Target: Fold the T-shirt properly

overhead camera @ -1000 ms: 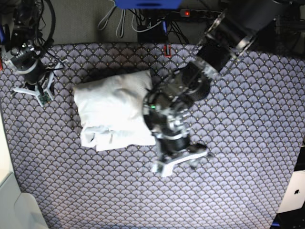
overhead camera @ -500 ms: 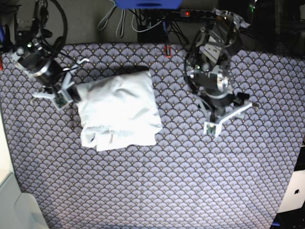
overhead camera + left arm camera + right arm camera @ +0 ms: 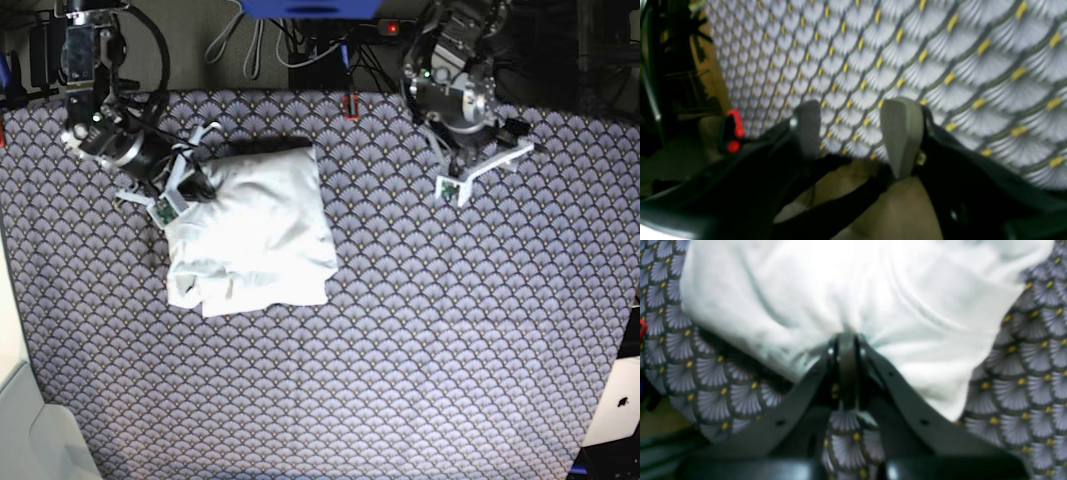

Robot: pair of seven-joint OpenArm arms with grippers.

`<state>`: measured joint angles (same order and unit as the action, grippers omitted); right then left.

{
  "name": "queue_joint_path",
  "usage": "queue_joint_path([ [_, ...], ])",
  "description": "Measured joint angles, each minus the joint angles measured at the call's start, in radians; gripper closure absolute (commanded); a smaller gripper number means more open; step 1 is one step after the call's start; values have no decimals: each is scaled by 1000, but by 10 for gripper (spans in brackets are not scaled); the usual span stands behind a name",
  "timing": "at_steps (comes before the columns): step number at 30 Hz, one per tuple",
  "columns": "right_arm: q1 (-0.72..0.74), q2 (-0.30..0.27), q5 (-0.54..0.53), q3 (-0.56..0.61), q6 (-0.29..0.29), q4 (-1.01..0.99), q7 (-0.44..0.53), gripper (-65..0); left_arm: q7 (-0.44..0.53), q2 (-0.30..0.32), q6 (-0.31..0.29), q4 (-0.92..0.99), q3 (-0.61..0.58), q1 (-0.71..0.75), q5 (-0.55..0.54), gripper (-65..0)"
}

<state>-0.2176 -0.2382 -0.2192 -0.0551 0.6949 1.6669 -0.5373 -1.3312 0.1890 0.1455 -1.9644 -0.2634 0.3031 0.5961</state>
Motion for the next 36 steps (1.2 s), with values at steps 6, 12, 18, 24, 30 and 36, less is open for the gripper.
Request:
queue_joint_path([
  [6, -60, -14, 9, -2, -1, -2, 65, 0, 8, 7, -1, -1, 0, 37, 1, -325],
  [12, -141, -28, 16, -39, 3, 281, 48, 0, 101, 6, 3, -1, 1, 66, 3, -185],
  [18, -220, -30, 19, -165, 8, 322, 36, 0, 119, -1, 4, -1, 0, 93, -2, 0],
  [24, -344, -45, 23, -291, 0, 315, 40, 0, 146, 5, 3, -25, 0, 164, -2, 0],
  [30, -496, -45, 20, -329, 0, 314, 43, 0, 152, -2, 3, -42, 5, 216, 2, 0],
  [36, -640, -85, 21, -330, 2, 290, 43, 0, 159, -4, 4, -45, 0, 318, -1, 0],
])
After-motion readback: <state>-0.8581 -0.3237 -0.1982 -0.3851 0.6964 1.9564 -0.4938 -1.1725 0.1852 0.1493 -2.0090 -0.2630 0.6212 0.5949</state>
